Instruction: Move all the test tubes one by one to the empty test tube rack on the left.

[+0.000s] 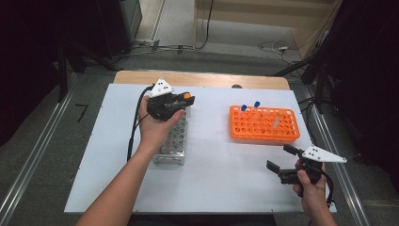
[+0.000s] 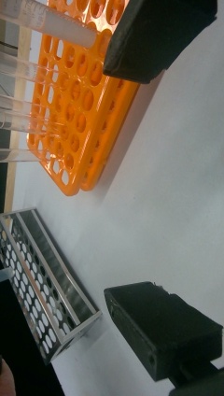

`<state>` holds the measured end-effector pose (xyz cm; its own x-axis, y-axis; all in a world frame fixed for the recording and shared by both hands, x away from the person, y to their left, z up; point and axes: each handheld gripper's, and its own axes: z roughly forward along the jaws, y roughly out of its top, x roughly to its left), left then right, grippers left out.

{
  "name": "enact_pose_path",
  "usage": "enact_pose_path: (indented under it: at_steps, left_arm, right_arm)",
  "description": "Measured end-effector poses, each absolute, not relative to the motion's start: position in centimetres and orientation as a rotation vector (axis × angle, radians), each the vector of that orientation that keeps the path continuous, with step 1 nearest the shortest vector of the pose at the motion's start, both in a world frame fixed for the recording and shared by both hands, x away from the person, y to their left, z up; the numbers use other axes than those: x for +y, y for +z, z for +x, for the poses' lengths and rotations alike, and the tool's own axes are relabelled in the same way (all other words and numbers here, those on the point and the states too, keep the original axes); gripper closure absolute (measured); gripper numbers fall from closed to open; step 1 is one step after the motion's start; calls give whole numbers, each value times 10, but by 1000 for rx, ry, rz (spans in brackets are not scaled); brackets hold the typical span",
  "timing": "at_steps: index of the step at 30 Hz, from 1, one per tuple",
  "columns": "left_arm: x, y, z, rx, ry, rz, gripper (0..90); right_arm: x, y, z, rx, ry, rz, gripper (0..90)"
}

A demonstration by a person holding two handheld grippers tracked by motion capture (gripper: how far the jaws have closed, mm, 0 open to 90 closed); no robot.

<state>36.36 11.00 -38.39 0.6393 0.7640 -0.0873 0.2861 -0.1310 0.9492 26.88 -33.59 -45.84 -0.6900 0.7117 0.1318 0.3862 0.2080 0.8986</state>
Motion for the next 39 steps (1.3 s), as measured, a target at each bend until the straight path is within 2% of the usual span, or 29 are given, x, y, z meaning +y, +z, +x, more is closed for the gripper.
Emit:
enact_pose_path:
  at_steps: [24,39]
  left_arm:
    - [121,-387,437,984,639,1627,702]
    - [115,-410,454,1051,604,1662,701]
  right_arm:
    - [-336,-462,272,2183,1466,1042,0]
    - [-337,-464,273,2185,1463,1047,0]
